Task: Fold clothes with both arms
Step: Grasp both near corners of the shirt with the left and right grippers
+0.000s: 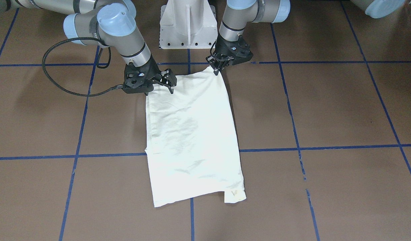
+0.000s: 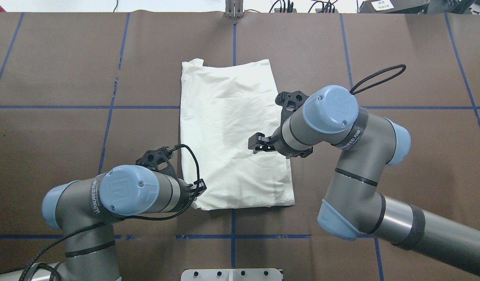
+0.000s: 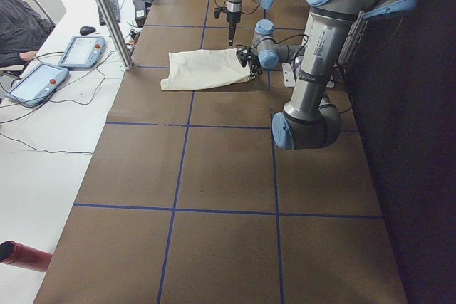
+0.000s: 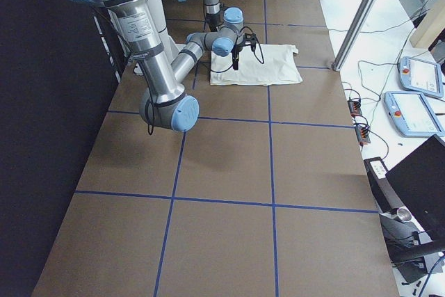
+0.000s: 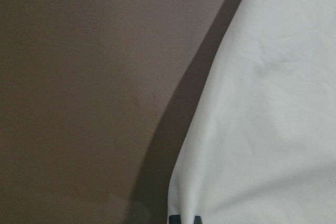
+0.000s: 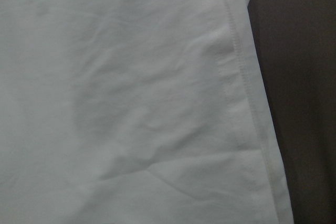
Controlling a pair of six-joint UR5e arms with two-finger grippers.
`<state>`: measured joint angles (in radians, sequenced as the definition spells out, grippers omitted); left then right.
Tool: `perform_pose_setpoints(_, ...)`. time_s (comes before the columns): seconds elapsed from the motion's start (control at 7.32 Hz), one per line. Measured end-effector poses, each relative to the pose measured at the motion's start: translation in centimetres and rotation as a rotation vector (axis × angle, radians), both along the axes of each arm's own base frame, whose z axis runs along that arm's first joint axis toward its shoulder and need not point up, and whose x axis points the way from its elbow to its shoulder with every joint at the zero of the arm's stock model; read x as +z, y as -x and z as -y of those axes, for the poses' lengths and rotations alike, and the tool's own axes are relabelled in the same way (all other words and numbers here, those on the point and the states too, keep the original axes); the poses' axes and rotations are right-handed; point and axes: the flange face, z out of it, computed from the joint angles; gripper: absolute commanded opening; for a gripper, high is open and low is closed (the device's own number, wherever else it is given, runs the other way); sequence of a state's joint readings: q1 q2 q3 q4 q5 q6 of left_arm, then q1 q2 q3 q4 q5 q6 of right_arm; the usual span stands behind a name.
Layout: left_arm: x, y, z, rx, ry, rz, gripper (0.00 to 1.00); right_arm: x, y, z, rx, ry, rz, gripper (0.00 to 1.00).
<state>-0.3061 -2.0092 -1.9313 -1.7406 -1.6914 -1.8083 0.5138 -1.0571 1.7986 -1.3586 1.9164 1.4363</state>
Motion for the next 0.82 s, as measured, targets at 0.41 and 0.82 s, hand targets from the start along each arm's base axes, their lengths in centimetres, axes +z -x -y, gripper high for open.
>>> perform_pose_setpoints(0.41,0.0,-0.1,-0.1,0.018,-0.02,0.004,0.0,1.5,4.5,-5.5,0.202,0.179,-0.058,1.0)
perform_pose_setpoints(0.82,0.2,-0.2,-0.1,0.016,-0.023,0.006,0.0,3.1,6.1,-8.7,0.264,0.261,-0.164,1.0)
